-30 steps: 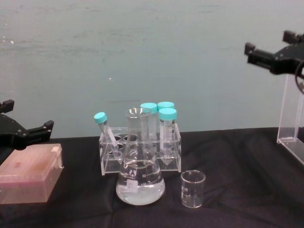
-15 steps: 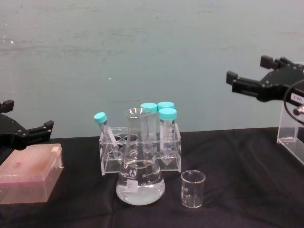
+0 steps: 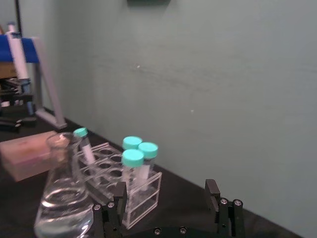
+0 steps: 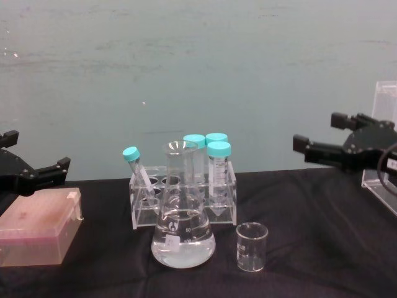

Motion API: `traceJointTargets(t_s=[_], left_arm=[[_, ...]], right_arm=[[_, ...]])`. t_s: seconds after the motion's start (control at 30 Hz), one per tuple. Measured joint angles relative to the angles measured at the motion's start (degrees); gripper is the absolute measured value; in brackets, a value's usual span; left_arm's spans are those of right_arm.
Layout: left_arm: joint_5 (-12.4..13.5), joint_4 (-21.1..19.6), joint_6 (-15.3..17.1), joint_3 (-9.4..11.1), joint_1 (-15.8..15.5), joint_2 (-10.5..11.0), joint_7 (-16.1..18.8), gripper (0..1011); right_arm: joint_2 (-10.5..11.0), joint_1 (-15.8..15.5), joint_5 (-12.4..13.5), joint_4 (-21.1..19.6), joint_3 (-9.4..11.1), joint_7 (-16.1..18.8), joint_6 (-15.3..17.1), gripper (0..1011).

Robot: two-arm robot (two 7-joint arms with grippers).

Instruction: Place the experimental apparatus aside using one hand.

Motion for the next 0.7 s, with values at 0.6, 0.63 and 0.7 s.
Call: traceJointTargets(t_s=[0.6, 0.63, 0.7], left_arm=[[0.0, 0.0, 0.0, 0.0, 0.0, 0.0, 0.0, 1000], [0.0, 0.0, 0.0, 0.0, 0.0, 0.0, 0.0, 1000], [0.0, 0.0, 0.0, 0.0, 0.0, 0.0, 0.0, 1000]], right_arm=[[3.5, 0.3, 4.0, 1.7, -4.2, 5.7, 1.2, 1003], [3.6, 0.5, 4.2, 1.8, -4.5, 6.0, 1.2, 1003], [3.8, 0.7, 4.4, 2.1, -4.9, 6.4, 1.2, 1003]])
